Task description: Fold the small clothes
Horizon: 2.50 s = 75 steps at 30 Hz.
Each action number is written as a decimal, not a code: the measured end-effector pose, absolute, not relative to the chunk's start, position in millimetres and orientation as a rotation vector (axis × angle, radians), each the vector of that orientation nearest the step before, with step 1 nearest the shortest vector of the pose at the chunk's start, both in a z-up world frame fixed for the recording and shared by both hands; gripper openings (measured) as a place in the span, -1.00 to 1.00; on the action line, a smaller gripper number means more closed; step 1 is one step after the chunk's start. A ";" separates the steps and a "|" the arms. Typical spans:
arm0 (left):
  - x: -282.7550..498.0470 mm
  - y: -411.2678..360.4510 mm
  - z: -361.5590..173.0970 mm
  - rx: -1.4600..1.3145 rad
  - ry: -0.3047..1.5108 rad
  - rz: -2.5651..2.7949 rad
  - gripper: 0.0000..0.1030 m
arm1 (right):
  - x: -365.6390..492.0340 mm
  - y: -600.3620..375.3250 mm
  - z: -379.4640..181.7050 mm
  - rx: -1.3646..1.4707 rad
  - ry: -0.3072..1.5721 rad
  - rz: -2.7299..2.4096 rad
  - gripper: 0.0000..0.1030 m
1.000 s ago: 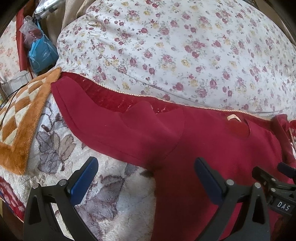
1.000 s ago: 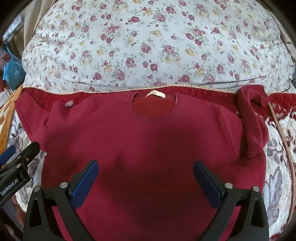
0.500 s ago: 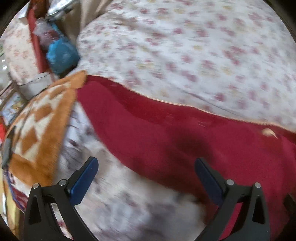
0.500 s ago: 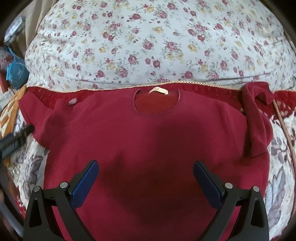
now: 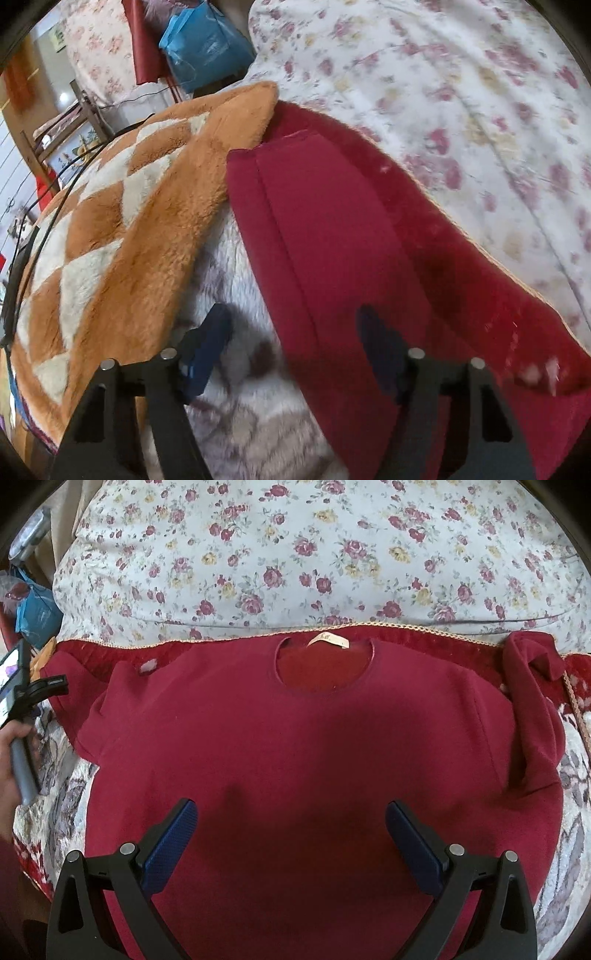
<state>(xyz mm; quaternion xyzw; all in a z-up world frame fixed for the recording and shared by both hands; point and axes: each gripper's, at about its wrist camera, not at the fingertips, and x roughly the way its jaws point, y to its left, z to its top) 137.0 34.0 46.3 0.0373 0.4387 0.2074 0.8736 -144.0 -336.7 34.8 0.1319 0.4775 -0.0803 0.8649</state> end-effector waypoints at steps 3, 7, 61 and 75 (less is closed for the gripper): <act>144.0 23.7 45.3 0.130 0.884 0.411 -0.16 | -142.0 -336.3 34.2 0.272 1.003 -0.166 1.00; 149.2 19.3 45.8 0.140 0.864 0.389 -0.73 | -139.5 -337.4 32.3 0.271 1.012 -0.165 1.00; -45.0 -89.2 26.8 0.250 0.972 0.027 0.80 | -146.8 -422.0 73.9 0.134 0.805 -0.218 -0.88; -54.7 -94.7 55.9 0.128 0.915 -0.070 0.80 | -128.1 -394.0 90.4 0.269 0.845 -0.054 0.32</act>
